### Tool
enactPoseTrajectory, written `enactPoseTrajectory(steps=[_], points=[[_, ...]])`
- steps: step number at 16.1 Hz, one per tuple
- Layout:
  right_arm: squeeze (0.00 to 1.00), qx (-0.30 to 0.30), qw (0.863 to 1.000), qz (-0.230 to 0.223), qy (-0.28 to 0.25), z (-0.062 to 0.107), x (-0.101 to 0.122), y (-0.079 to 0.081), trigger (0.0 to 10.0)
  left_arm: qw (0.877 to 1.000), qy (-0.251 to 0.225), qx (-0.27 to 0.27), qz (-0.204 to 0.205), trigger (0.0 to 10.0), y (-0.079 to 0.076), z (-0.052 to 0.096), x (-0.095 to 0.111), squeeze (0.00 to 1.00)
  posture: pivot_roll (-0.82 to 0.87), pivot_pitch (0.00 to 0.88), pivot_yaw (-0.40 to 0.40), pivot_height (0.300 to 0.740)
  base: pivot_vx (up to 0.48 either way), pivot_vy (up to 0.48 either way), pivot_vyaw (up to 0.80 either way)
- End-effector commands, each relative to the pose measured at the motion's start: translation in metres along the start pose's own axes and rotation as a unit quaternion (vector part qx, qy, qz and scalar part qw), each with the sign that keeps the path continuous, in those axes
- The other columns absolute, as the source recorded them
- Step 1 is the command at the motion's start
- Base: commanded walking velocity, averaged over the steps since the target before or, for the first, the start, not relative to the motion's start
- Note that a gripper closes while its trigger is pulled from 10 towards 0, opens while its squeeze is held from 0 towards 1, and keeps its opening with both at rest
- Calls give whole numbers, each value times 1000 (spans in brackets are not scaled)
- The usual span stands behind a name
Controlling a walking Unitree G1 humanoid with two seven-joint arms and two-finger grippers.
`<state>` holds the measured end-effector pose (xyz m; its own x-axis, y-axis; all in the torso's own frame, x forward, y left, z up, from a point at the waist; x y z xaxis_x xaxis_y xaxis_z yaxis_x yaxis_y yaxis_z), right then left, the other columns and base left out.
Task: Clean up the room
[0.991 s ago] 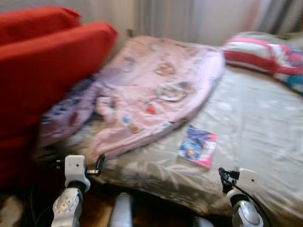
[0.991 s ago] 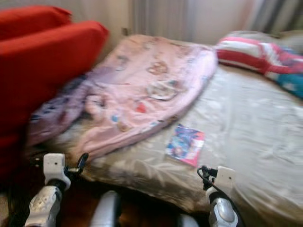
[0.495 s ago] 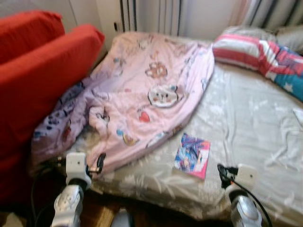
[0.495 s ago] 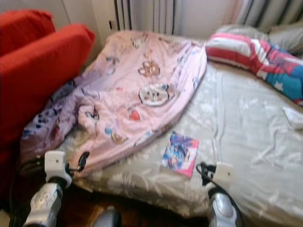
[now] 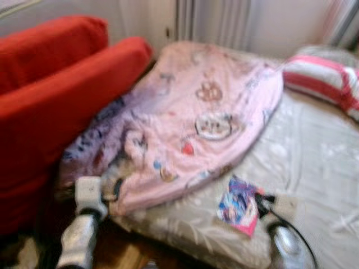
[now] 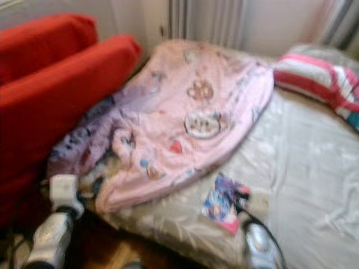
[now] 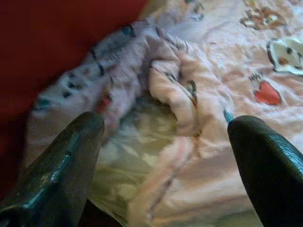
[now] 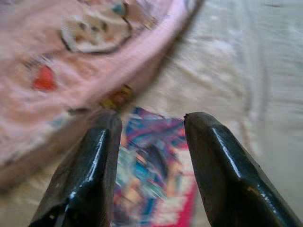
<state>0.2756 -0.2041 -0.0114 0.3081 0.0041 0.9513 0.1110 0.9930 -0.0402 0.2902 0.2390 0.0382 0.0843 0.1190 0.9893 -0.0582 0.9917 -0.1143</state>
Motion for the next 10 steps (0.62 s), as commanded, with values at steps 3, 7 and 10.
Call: enactPoseTrajectory(steps=[3, 7, 10], points=[[0, -23, 1000, -7, 19, 7, -12, -14, 10000, 1000, 6, -3, 9, 10000, -5, 0, -3, 0, 160, 92, -14, 701, 0, 0, 0], [0, -24, 999, -8, 21, 7, -11, -13, 10000, 1000, 3, -7, 10, 10000, -6, -2, -1, 0, 160, 94, -13, 701, 0, 0, 0], [0, -20, 1000, -2, 21, 6, -11, -11, 10000, 1000, 2, -8, 9, 10000, -6, -3, 0, 0, 159, 98, -13, 701, 0, 0, 0]])
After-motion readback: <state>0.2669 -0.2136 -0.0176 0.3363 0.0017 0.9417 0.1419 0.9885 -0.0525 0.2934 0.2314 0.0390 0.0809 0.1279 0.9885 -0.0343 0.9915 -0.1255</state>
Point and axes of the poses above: a point about 5 cm out from each wrist's last joint towards the gripper, its own z axis pointing back from the gripper into the wrist, its own x axis along the axis of the wrist's last joint, y = z × x, the point moved 1 cm from there along -z, pointing out of the wrist towards the gripper, and after that the axes turned 11 degrees about z, right-handed, at the moved point
